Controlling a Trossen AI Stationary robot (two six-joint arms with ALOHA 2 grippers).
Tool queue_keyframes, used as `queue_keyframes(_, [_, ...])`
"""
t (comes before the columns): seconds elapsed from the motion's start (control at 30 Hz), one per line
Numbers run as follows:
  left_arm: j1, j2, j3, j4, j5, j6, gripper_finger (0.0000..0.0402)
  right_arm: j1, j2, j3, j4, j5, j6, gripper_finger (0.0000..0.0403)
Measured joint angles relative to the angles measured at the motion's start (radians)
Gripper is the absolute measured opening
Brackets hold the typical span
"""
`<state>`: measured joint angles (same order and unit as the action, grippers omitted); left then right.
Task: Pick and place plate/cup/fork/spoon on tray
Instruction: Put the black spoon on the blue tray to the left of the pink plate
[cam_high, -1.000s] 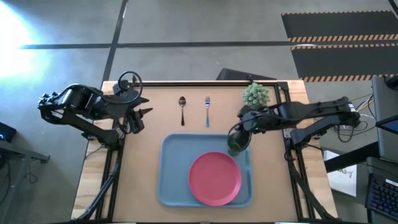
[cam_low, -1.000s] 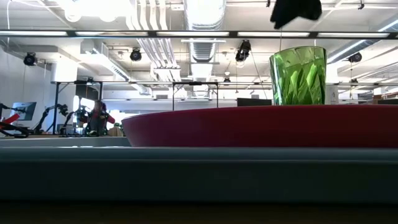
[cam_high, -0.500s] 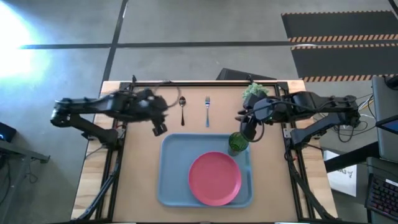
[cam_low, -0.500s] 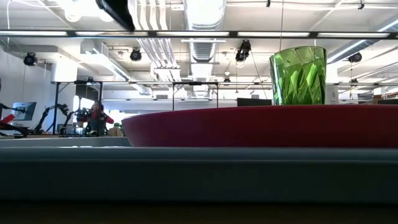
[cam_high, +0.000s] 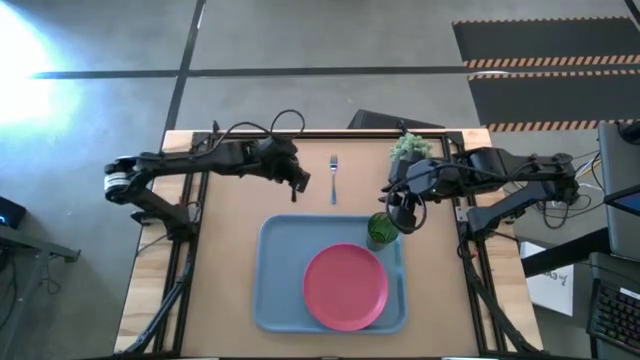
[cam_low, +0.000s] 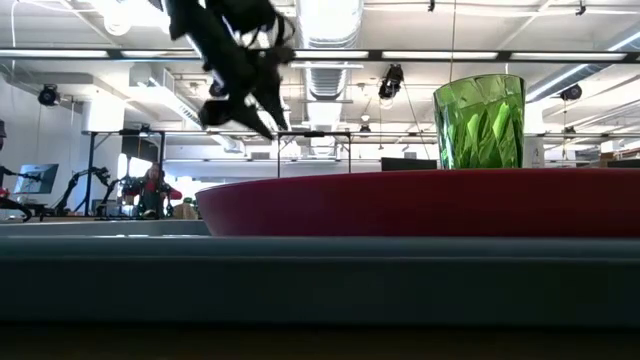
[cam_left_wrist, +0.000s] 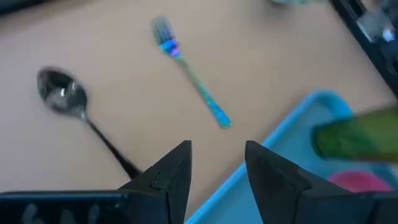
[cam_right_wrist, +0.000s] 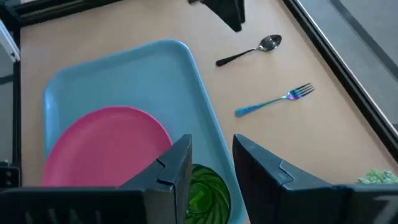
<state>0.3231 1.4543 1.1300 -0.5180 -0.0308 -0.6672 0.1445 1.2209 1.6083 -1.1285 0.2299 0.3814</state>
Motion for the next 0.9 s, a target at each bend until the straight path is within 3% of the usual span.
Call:
queue_keyframes(0.43, [0.038, 0.113, -0.119, -0.014, 0.003, -0.191, 0.0132, 0.000, 0.000, -0.001, -0.052, -0.028, -0.107, 0.0107])
queue_keyframes(0.67, [0.050, 0.165, -0.106, 0.107, 0.013, -0.154, 0.0132, 0.000, 0.000, -0.001, -0.052, -0.028, -0.123, 0.0107])
queue_keyframes(0.83, [0.084, 0.173, -0.108, 0.205, 0.180, -0.012, 0.0132, 0.000, 0.000, -0.001, -0.050, -0.028, -0.124, 0.0107])
queue_keyframes(0.9, [0.102, 0.173, -0.105, 0.200, 0.180, -0.008, 0.0132, 0.000, 0.000, -0.001, -0.049, -0.028, -0.121, 0.0107])
